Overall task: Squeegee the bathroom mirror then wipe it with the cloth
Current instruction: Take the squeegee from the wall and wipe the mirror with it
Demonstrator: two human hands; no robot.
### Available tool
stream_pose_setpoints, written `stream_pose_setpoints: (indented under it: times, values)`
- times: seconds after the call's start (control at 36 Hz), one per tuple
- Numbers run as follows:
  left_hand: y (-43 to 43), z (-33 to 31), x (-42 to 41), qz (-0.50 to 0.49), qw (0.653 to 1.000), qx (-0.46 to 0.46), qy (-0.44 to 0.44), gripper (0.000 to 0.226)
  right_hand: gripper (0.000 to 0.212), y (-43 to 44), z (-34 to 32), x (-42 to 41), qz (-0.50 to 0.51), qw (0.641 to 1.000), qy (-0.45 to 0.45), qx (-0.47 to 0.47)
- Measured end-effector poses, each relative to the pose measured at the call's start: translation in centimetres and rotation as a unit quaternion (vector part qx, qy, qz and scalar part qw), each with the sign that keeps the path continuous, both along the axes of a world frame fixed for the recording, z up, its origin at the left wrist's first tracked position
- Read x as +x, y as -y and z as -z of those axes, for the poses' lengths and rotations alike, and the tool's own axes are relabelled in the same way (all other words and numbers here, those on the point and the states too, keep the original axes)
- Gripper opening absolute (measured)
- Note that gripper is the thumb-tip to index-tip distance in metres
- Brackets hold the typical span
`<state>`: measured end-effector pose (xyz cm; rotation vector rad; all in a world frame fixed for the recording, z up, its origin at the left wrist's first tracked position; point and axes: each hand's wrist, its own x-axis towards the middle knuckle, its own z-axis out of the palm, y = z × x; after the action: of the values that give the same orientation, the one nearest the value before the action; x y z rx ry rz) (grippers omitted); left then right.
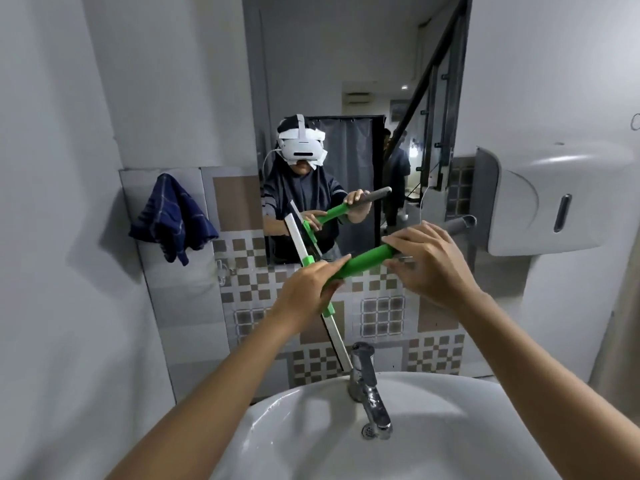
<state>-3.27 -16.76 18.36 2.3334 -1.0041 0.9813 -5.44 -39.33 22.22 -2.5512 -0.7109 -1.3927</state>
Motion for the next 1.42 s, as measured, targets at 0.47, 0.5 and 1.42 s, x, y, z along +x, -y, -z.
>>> stream_pose_setpoints:
  times: [0.47,0.5,1.42]
  values:
    - [-3.4,3.5,-3.2,-0.129,0.949,-0.285,-0.044,0.039,0.072,-14.9,1.0,0.3,-0.262,0.836,-0.209,0.435]
    - [-3.9,3.8,-3.3,-0.138,0.948,-0.283,-0.042,0.039,0.073,-15.5,1.0,0.4,-0.276,0.826,-0.226,0.436]
    - [-17.5,17.6,-2.7,-0.202,0.865,-0.334,-0.315,0.065,0.075,-29.1,15.9,6.4,-0.348,0.708,-0.456,0.412]
